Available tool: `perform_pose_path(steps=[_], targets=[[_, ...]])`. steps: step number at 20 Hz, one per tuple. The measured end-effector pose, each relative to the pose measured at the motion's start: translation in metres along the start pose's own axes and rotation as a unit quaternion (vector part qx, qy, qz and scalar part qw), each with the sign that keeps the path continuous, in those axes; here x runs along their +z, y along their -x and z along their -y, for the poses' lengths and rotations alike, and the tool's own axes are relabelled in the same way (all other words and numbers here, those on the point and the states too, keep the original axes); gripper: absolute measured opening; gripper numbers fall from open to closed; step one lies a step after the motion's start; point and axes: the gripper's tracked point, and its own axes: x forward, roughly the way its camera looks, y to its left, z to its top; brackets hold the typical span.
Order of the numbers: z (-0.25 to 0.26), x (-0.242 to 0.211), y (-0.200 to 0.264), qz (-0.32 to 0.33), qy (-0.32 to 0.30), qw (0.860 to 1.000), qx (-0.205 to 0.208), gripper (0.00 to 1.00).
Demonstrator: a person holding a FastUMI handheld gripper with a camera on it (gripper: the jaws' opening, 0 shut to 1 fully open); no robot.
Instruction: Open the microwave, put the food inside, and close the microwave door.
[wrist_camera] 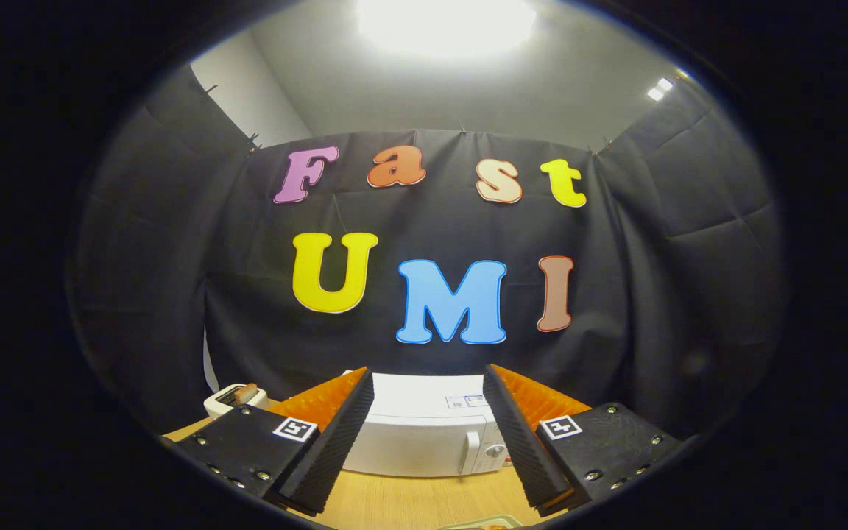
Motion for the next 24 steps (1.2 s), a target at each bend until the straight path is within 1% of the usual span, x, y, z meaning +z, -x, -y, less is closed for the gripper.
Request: perform_pose_path(steps=[11,16,19,24], targets=[[0.014,-0.026,-0.01,-0.002,-0.007,1.0,-0.004,0.95],[0.028,-0.055,-0.014,-0.017,-0.001,1.0,-0.006,0.95],[0.031,-0.075,-0.019,-0.024,-0.01,1.0,0.002,0.95],[0.046,-0.115,-0.037,-0.022,0.022,0.999,-0.012,0.95]])
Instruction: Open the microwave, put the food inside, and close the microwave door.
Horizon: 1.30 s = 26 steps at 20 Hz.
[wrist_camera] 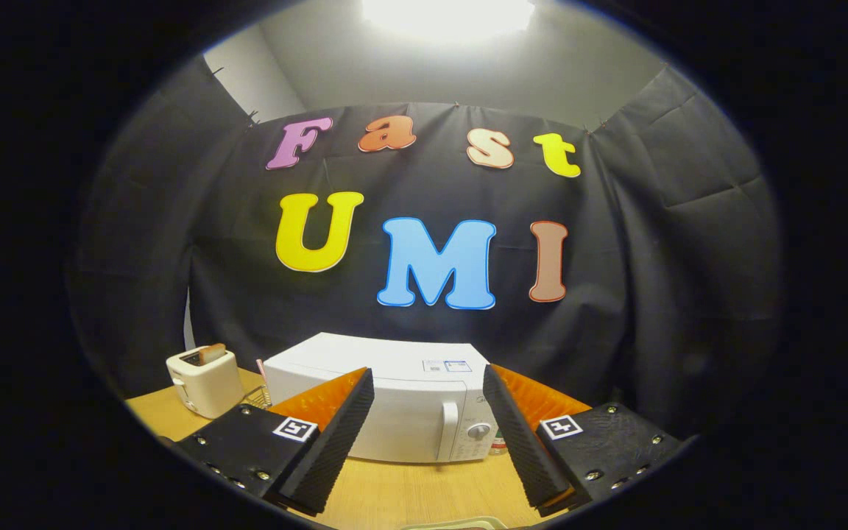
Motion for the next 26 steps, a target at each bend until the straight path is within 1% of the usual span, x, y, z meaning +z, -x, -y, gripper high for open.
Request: perform_pose_path(steps=[4,11,15,19,21,22,24,25,26], targets=[[0.008,-0.04,-0.023,-0.01,0.015,1.0,-0.007,0.95],[0.019,-0.126,-0.087,-0.078,-0.013,0.997,0.004,0.95],[0.025,-0.157,-0.117,-0.096,-0.019,0.995,-0.005,0.95],[0.028,-0.175,-0.13,-0.104,-0.038,0.994,-0.005,0.95],[0.029,-0.177,-0.141,-0.096,-0.048,0.994,-0.008,0.9],[0.027,-0.178,-0.145,-0.096,-0.055,0.994,-0.002,0.85],[0.026,-0.178,-0.154,-0.092,-0.06,0.994,0.0,0.83],[0.026,-0.178,-0.157,-0.086,-0.059,0.995,0.001,0.73],[0.025,-0.174,-0.157,-0.079,-0.056,0.995,0.004,0.65]])
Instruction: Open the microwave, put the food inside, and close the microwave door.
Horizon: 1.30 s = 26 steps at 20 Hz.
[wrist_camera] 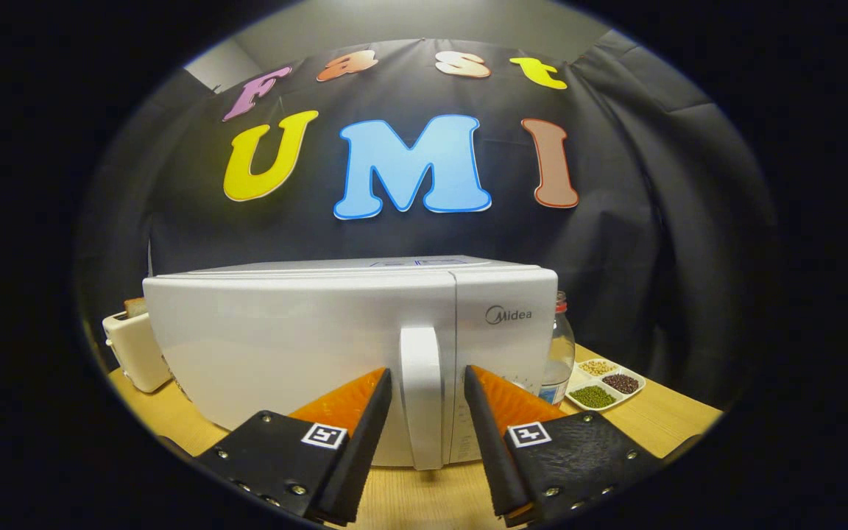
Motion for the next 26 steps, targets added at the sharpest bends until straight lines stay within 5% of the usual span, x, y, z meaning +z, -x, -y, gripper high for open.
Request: perform_pose_path(steps=[1,3,5,6,10,17,26], targets=[[0.001,0.005,-0.001,0.013,0.012,1.0,-0.005,0.63],[-0.002,0.007,0.004,0.023,0.033,0.999,-0.004,0.41],[0.0,0.005,0.005,0.016,0.044,0.999,-0.007,0.4],[0.0,0.006,0.008,0.013,0.04,0.999,-0.004,0.27],[-0.002,0.003,0.005,-0.014,0.006,0.999,0.043,0.1],[-0.003,0.001,0.013,-0.046,-0.016,0.995,0.083,0.1],[-0.04,-0.009,0.128,-0.055,-0.001,0.986,0.156,0.1]])
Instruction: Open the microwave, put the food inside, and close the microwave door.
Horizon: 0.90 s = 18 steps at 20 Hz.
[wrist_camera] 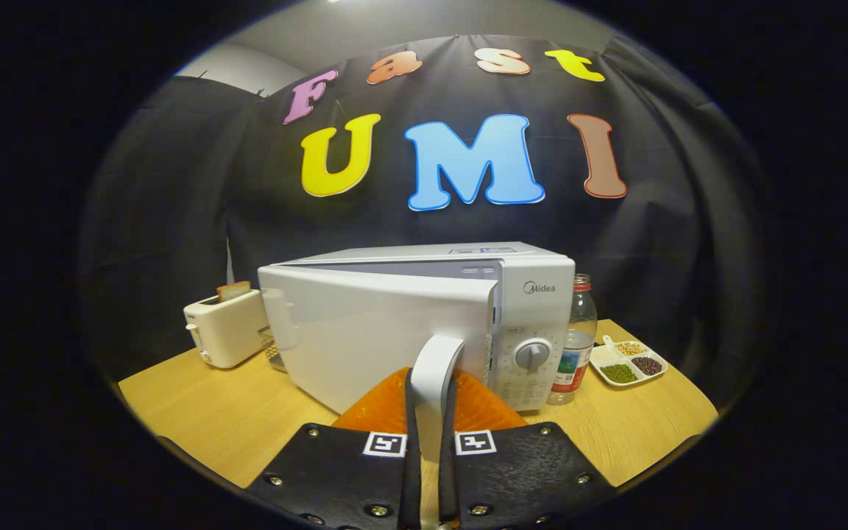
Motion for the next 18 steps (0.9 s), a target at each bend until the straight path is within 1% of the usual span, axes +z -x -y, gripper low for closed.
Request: perform_pose_path(steps=[2,4,11,14,18], targets=[[-0.025,-0.007,0.021,-0.003,-0.005,1.0,0.027,0.1],[-0.048,-0.012,0.039,-0.007,-0.011,0.999,0.044,0.1],[-0.123,-0.026,0.074,-0.006,-0.021,0.997,0.069,0.09],[-0.15,-0.029,0.084,0.008,-0.024,0.999,0.048,0.09],[-0.19,-0.032,0.088,0.037,-0.011,0.999,0.003,0.09]])
